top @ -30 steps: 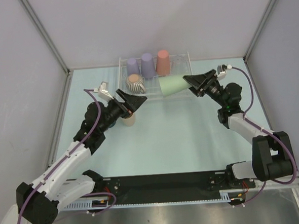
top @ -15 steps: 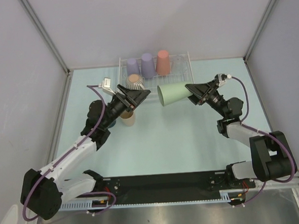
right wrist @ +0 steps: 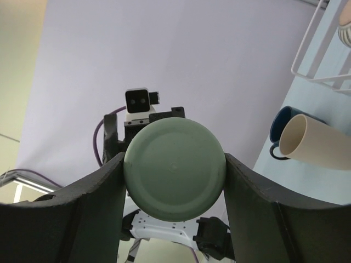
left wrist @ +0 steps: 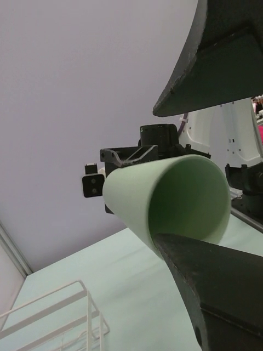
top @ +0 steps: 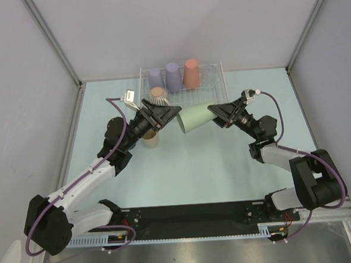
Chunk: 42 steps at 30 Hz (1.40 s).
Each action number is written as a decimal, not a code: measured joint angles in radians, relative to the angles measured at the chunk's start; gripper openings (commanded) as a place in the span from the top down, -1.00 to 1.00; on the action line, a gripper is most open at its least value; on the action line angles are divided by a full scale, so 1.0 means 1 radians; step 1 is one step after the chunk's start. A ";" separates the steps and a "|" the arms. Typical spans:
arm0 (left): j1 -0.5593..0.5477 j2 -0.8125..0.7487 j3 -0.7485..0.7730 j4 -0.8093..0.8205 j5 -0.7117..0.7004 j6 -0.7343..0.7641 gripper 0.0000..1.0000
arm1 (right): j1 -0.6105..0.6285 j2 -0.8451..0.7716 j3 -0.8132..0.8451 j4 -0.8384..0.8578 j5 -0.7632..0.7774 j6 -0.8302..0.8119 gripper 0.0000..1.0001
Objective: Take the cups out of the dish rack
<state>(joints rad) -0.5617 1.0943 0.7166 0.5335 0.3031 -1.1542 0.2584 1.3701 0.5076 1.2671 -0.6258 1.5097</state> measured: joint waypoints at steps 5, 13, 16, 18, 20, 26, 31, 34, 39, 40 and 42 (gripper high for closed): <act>-0.026 0.002 0.000 0.004 0.002 -0.006 -0.85 | 0.062 0.033 0.010 -0.023 0.010 -0.034 1.00; -0.052 0.034 0.019 -0.003 0.023 -0.015 -0.30 | 0.126 0.072 0.030 -0.026 0.040 -0.054 1.00; -0.053 0.034 0.021 -0.019 0.022 -0.018 0.16 | 0.127 0.073 0.032 -0.020 0.043 -0.056 1.00; -0.053 0.034 0.021 -0.033 0.021 -0.018 0.59 | 0.127 0.073 0.035 -0.017 0.043 -0.055 1.00; -0.053 0.036 0.022 -0.047 0.019 -0.013 0.99 | 0.127 0.072 0.041 -0.013 0.045 -0.054 1.00; -0.053 0.041 0.051 -0.076 0.024 -0.042 0.99 | 0.126 0.066 0.044 0.003 0.052 -0.067 1.00; -0.053 0.041 0.059 -0.096 0.023 -0.042 0.99 | 0.124 0.055 0.046 -0.025 0.051 -0.070 -0.70; -0.054 0.041 0.085 -0.149 0.023 -0.016 0.99 | 0.115 0.020 0.056 -0.119 0.035 -0.101 -0.99; -0.054 0.045 0.254 -0.394 0.010 0.111 0.99 | 0.030 -0.078 0.083 -0.378 0.008 -0.187 -0.99; -0.054 0.047 0.300 -0.452 0.003 0.143 0.99 | -0.004 -0.103 0.103 -0.438 0.007 -0.210 -0.99; -0.054 0.059 0.402 -0.568 -0.016 0.205 0.99 | -0.069 -0.142 0.152 -0.559 0.009 -0.269 -0.99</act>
<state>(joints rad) -0.6159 1.1530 1.1191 -0.0349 0.2874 -0.9489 0.1890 1.2285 0.6594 0.7078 -0.6170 1.2404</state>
